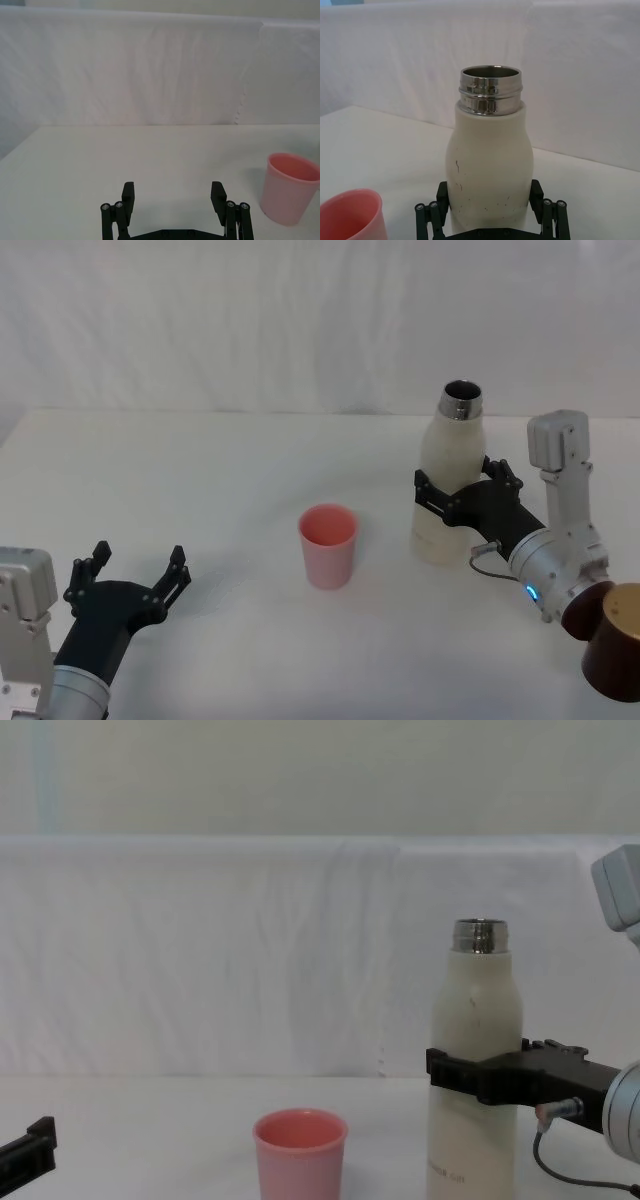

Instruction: Grasp the thermos with one hand and pour water into the cup lid.

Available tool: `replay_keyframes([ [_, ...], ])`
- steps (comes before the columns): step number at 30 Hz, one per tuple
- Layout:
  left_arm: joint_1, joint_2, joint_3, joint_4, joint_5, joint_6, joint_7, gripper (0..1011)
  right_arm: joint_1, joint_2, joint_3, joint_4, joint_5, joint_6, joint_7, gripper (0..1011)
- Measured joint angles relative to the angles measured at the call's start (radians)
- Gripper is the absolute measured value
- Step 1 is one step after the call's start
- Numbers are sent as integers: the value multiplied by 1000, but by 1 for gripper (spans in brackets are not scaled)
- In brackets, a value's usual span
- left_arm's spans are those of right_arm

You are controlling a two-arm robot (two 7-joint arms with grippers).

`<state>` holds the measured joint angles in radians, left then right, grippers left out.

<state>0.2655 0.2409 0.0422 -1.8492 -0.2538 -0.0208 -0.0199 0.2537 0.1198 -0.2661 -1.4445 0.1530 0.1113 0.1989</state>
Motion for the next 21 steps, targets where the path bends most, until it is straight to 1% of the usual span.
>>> replay_keyframes([
  [16, 0, 0, 0, 0, 0, 0, 0, 1001, 5, -1, -2, 7, 6, 0, 5, 1003],
  [17, 0, 0, 0, 0, 0, 0, 0, 1001, 5, -1, -2, 7, 6, 0, 5, 996],
  [18, 0, 0, 0, 0, 0, 0, 0, 1001, 5, -1, -2, 7, 6, 0, 5, 968],
  [21, 0, 0, 0, 0, 0, 0, 0, 1001, 5, -1, -2, 6, 5, 0, 5, 950],
])
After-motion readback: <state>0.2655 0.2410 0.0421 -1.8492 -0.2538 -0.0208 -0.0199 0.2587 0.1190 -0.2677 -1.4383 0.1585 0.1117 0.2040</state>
